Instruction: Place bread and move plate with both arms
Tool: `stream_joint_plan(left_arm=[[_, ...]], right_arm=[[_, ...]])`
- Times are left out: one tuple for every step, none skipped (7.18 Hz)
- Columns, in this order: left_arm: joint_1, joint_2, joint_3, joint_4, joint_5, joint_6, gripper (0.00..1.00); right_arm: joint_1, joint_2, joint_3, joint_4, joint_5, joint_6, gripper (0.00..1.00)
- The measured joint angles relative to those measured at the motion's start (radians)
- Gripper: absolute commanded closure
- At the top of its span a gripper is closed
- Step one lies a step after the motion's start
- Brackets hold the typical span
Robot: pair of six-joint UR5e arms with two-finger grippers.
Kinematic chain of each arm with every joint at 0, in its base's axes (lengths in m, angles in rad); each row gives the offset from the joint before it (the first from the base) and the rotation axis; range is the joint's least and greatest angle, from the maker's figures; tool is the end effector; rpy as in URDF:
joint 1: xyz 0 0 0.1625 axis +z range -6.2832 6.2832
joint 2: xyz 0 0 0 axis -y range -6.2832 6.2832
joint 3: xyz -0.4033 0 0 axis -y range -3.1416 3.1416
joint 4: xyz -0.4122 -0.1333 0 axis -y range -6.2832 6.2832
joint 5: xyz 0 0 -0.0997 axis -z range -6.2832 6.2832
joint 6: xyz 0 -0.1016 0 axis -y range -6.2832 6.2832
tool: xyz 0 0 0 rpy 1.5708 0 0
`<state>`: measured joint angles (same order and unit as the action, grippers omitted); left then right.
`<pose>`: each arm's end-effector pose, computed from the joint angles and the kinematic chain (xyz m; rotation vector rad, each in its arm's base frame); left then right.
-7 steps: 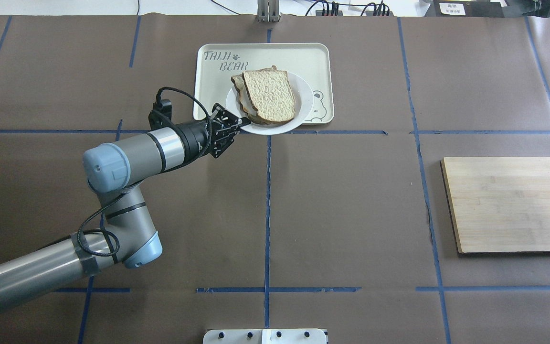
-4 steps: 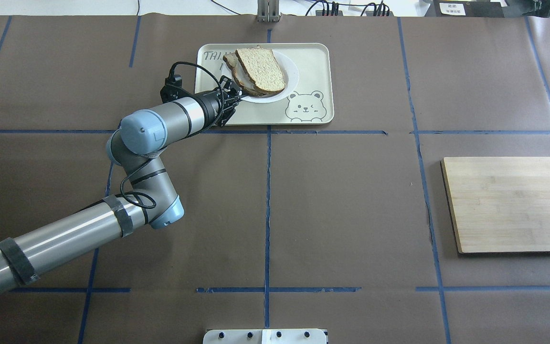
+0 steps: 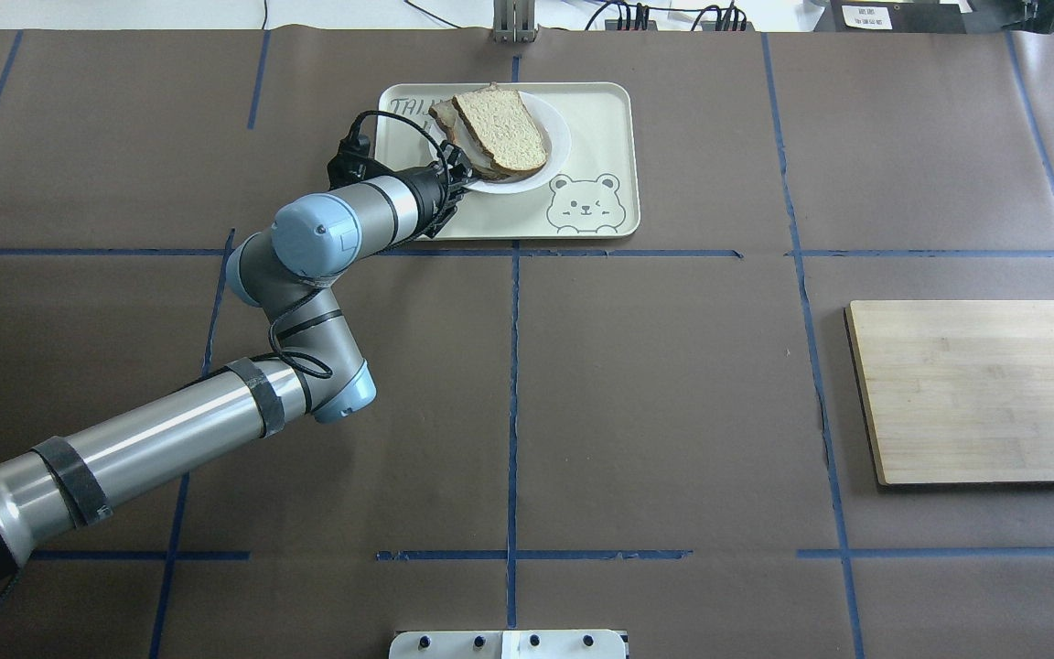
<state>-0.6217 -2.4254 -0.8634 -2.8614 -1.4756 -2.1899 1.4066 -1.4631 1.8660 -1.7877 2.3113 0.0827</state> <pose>0.5877 -0.5969 0.2814 0.0852 1.5290 -1.0751 -0.0235 -0.5378 0.4571 0.0852 -0.7551 -0.1464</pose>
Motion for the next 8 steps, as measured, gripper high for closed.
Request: stream_joint_plan(left_arm=[[-0.024,0.027,-0.042,0.045,-0.057,0.039,0.00],[-0.072,0.076,-0.122,0.109,-0.153,0.069,0.00],[-0.131,0.143,-0.236,0.192,-0.261,0.128,0.00],[-0.193,0.210,-0.354,0.294,-0.362,0.228,0.00],[-0.270,0.268,-0.458,0.409,-0.468,0.360,0.00],[-0.362,0.322,-0.538,0.505,-0.574,0.515,0.00],[-0.465,0.378,-0.588,0.574,-0.668,0.691,0.00],[-0.564,0.438,-0.613,0.626,-0.732,0.885,0.00]], right_arm=[[0.003,-0.008,0.000,0.000,-0.001,0.000,0.00],[0.008,-0.020,0.000,0.006,0.000,0.003,0.00],[0.011,-0.027,0.000,0.017,0.000,0.008,0.00],[0.012,-0.032,0.000,0.024,0.000,0.010,0.00],[0.013,-0.038,0.002,0.027,0.001,0.009,0.00],[0.013,-0.046,0.005,0.028,0.001,0.008,0.00],[0.014,-0.058,0.010,0.029,0.002,0.007,0.00],[0.014,-0.073,0.010,0.035,0.002,0.007,0.00]])
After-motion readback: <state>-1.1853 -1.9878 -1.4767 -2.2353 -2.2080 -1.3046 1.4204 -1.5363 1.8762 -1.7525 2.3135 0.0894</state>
